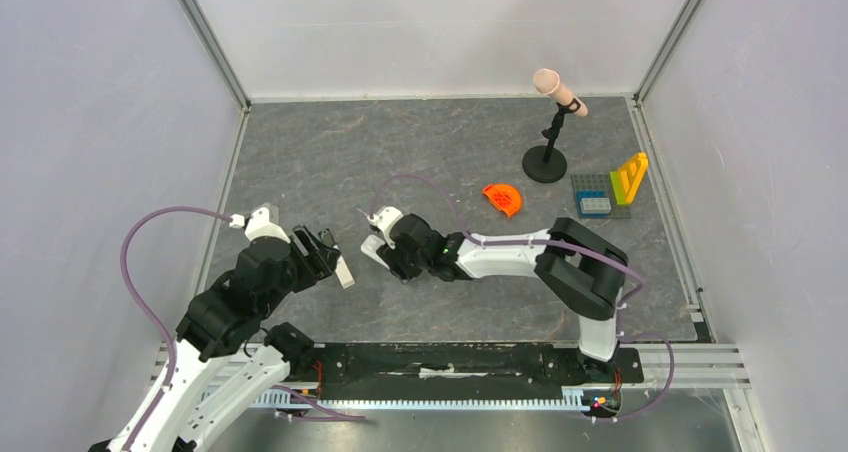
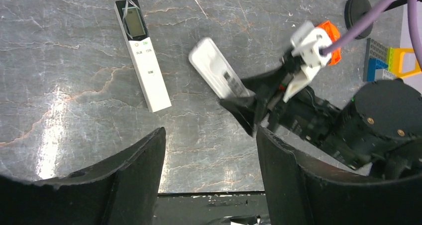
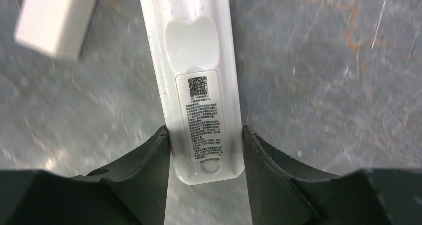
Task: Load the batteries into the remote control
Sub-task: Move the remote control to the center of the board.
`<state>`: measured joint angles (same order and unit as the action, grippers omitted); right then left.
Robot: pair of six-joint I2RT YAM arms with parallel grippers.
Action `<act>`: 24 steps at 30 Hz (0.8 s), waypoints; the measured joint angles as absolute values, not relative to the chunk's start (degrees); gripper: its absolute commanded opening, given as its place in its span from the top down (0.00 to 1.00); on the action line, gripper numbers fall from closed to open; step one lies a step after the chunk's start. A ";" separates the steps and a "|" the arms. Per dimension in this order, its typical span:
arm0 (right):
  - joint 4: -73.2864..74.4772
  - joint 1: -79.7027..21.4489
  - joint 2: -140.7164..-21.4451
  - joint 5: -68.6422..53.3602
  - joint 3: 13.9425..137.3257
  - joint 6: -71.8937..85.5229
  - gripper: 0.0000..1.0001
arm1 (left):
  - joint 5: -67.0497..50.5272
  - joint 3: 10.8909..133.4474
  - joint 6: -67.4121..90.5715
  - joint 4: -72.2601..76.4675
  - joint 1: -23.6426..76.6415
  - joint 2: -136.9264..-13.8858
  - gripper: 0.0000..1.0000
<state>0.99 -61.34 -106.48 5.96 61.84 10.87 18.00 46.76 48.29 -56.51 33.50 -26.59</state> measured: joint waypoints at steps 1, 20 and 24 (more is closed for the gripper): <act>0.40 -61.34 -107.98 6.66 63.64 12.19 0.68 | 18.02 47.00 48.29 -56.99 33.50 -26.41 0.28; 0.10 -61.32 -118.13 12.32 76.31 19.11 0.24 | 23.83 53.32 57.36 -67.90 33.50 -21.96 0.21; 2.02 -61.28 -115.96 12.40 76.05 19.49 0.15 | 22.55 54.70 55.92 -67.66 33.50 -21.26 0.21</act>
<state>2.02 -61.28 -115.96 12.40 76.05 19.49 22.55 54.70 55.92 -67.66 33.50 -21.26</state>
